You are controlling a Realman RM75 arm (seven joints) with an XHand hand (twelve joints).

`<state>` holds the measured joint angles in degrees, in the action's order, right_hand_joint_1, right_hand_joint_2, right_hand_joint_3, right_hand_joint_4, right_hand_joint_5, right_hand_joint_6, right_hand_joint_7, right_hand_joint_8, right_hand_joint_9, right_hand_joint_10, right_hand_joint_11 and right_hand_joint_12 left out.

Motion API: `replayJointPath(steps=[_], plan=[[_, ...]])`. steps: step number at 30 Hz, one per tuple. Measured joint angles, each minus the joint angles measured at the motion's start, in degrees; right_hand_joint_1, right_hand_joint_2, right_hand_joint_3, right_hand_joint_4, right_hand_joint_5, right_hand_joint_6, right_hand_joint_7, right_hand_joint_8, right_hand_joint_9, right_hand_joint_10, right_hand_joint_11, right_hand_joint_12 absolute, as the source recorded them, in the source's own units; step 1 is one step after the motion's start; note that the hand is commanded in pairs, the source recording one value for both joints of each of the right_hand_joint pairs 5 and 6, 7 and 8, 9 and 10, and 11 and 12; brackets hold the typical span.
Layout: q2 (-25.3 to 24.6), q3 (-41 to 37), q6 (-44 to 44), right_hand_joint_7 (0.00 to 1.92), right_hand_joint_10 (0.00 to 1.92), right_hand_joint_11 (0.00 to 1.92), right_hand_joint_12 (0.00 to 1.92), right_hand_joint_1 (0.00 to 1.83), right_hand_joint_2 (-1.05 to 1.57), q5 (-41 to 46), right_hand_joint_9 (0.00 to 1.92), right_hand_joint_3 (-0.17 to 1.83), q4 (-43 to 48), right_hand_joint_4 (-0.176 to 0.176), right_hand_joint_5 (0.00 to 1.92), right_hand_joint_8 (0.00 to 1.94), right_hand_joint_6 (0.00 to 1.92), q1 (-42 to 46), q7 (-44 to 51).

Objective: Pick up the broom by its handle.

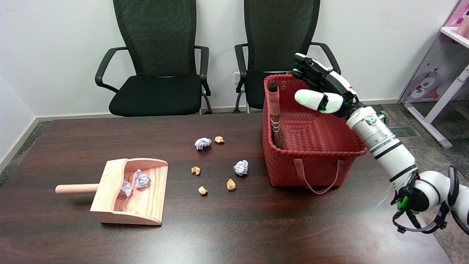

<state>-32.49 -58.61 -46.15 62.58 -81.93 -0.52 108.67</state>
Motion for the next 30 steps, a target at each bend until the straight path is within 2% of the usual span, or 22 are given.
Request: replayJointPath(steps=[16, 21, 30], plan=[[3.40, -2.35, 7.43, 0.18, 0.23, 0.04, 0.04, 0.85, 0.30, 1.79, 0.23, 0.68, -5.04, -0.176, 0.18, 0.18, 0.18, 1.49, 1.23], [3.76, -2.65, 11.75, 0.19, 0.25, 0.21, 0.21, 0.85, 0.14, 2.02, 0.25, 0.77, -5.91, -0.176, 0.19, 0.19, 0.19, 0.60, 2.56], [3.28, 0.29, 14.40, 0.19, 0.27, 0.25, 0.25, 0.85, 0.13, 2.27, 0.27, 0.74, -5.06, -0.176, 0.19, 0.19, 0.19, -3.78, 5.15]])
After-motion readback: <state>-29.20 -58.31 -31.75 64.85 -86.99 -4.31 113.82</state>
